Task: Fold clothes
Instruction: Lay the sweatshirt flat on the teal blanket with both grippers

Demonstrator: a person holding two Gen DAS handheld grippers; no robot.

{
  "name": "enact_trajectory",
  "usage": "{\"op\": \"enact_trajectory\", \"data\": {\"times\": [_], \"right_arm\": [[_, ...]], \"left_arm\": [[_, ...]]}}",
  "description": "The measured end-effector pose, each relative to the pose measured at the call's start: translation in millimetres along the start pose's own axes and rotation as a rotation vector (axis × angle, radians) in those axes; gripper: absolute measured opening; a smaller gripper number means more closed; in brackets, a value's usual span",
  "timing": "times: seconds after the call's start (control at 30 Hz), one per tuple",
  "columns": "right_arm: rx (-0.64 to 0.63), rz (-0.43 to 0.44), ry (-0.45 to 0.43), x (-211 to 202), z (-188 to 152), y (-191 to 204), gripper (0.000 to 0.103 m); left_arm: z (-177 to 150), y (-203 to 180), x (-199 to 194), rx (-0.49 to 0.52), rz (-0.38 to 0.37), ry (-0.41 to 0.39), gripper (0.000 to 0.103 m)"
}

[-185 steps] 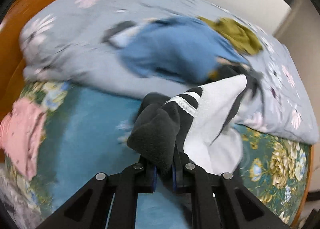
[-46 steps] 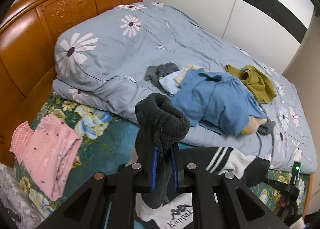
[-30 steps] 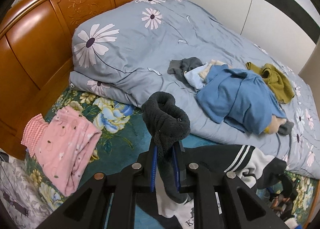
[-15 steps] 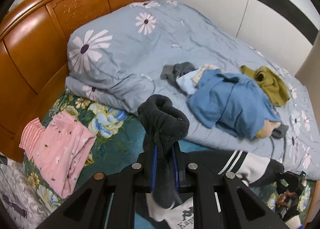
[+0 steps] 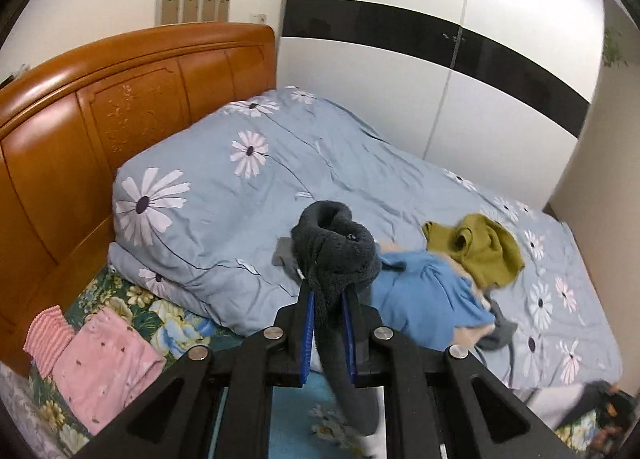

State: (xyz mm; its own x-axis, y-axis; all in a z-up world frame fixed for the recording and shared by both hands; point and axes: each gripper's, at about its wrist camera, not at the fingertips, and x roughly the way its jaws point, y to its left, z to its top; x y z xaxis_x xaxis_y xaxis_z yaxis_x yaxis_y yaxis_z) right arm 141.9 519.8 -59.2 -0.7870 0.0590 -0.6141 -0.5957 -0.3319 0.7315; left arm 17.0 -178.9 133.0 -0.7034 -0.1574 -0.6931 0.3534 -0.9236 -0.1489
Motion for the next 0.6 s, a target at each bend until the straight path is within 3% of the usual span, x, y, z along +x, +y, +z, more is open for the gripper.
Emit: {"op": "enact_trajectory", "data": {"times": [0.07, 0.2, 0.37, 0.6], "right_arm": [[-0.037, -0.043, -0.055, -27.0, 20.9, -5.6, 0.011], [-0.006, -0.128, -0.101, -54.3, 30.3, -36.7, 0.011], [0.007, -0.261, 0.024, -33.3, 10.0, -80.0, 0.011], [0.056, -0.29, 0.102, 4.2, 1.1, -98.6, 0.012]], "left_arm": [[5.1, 7.2, 1.0, -0.019, 0.008, -0.007, 0.014], [-16.8, 32.4, 39.8, -0.073, 0.045, 0.106, 0.014], [-50.4, 36.5, 110.1, -0.04, 0.1, 0.267, 0.014], [-52.0, 30.1, 170.0, -0.039, 0.131, 0.35, 0.017]]}}
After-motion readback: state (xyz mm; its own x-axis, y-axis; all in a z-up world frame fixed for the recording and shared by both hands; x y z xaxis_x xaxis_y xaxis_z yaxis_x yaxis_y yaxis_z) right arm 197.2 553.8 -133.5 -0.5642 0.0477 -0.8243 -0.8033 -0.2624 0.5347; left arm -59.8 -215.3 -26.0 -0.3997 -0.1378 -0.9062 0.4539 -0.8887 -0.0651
